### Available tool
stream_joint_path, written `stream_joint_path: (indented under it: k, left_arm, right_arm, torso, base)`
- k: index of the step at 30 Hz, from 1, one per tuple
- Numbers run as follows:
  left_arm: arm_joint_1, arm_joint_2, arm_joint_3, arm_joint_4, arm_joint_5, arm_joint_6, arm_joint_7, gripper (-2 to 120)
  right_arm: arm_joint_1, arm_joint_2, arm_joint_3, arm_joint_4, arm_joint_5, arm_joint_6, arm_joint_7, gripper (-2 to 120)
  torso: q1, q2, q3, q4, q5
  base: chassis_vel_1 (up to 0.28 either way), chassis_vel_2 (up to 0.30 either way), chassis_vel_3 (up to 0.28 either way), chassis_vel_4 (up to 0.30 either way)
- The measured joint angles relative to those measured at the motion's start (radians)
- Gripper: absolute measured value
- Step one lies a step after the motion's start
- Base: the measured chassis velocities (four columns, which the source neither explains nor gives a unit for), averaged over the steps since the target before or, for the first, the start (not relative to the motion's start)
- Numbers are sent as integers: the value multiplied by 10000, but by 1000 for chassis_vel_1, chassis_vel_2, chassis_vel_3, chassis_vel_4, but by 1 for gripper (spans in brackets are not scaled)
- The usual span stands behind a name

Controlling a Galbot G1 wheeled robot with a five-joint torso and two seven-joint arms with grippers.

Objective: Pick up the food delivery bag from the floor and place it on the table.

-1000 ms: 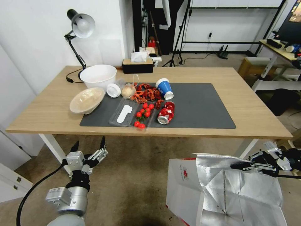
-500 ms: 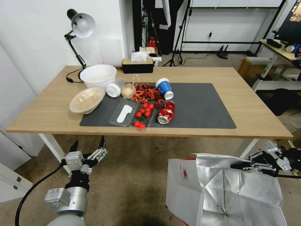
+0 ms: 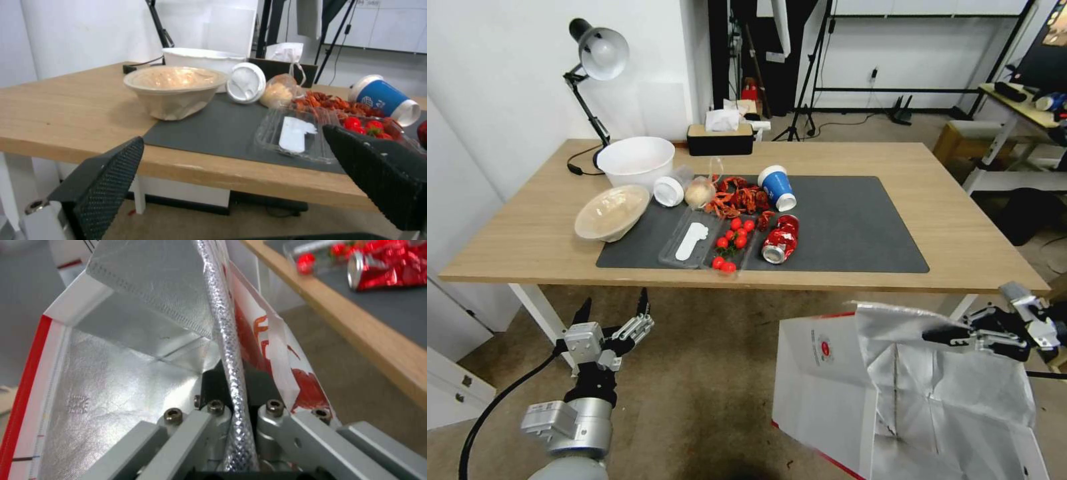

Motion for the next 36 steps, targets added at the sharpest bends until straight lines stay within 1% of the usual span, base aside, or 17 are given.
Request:
stream_joint_path:
  k: [8,10,13,14,17,18,21,22,25,26,29,30,33,35,36]
  left_arm:
    - [94,-150,-85,-97,99,-19,-99,100]
    - [112,-167,-99,-119,107,-20,-97,100]
    - [196,-239,-111,-166,151,-15,-87,100]
    - [196,-239,-111,-166,151,-15,-87,100]
    - [282,-279,-112,-181,248,-63,-107,100]
    - [282,-279,-112,-181,248,-63,-107,100]
    - [355,-285,-138,-232,307,-95,-128,100]
    - [355,-285,-138,-232,307,-95,-128,100]
    - [389,-280,-203,-267,336,-99,-135,100]
    - [389,-280,-203,-267,336,-99,-135,100]
    - [448,-297,-225,-295,375,-112,-141,100]
    - [448,-297,-225,-295,375,-112,-141,100]
    - [474,-328,-222,-342,411,-111,-145,100]
    - [475,-331,-222,-349,415,-111,-148,100]
    - [477,-334,-222,-355,426,-110,-167,100]
  right_arm:
    - [135,-255,154,415,1428,-481,0,0]
    - [159,-241,190,478,1656,-531,5,0]
    - [246,-72,372,756,2698,-705,286,0]
    - [246,-72,372,756,2698,-705,286,0]
    - [285,94,463,938,3838,-812,687,0]
    - [285,94,463,938,3838,-812,687,0]
    - [292,362,477,1109,4508,-819,1163,0]
    - [292,362,477,1109,4508,-819,1163,0]
    - [289,626,476,1341,5112,-745,1894,0]
    - [289,626,476,1341,5112,-745,1894,0]
    - [305,882,473,1576,5773,-575,2761,0]
    - [305,882,473,1576,5773,-575,2761,0]
    - [346,1116,453,1865,6436,-333,3572,0]
    - [350,1157,449,1922,6556,-291,3714,0]
    - [360,1277,432,2127,6913,-132,4203,0]
  torso:
    - [-6,-14,-8,1,-1]
    - [-7,-16,-9,1,-1]
    - [-8,-20,-11,1,-1]
    - [-8,-20,-11,1,-1]
    - [-9,-23,-13,1,-2]
    - [-9,-23,-13,1,-2]
    - [-9,-26,-14,0,0]
    - [-9,-26,-14,0,0]
    - [-11,-28,-16,0,0]
    - [-11,-28,-16,0,0]
    - [-11,-29,-17,0,0]
    - [-11,-29,-17,0,0]
    - [-12,-31,-17,0,-1]
    - [-12,-31,-18,0,-1]
    - [-13,-31,-18,0,-1]
  base:
    - [0,0,0,0]
    - [0,0,0,0]
    - [0,0,0,0]
    - [0,0,0,0]
    - [0,0,0,0]
    - [0,0,0,0]
    - [0,0,0,0]
    - [0,0,0,0]
    - [0,0,0,0]
    - [0,0,0,0]
    - [0,0,0,0]
    - [0,0,0,0]
    - [0,0,0,0]
    - [0,0,0,0]
    - [0,0,0,0]
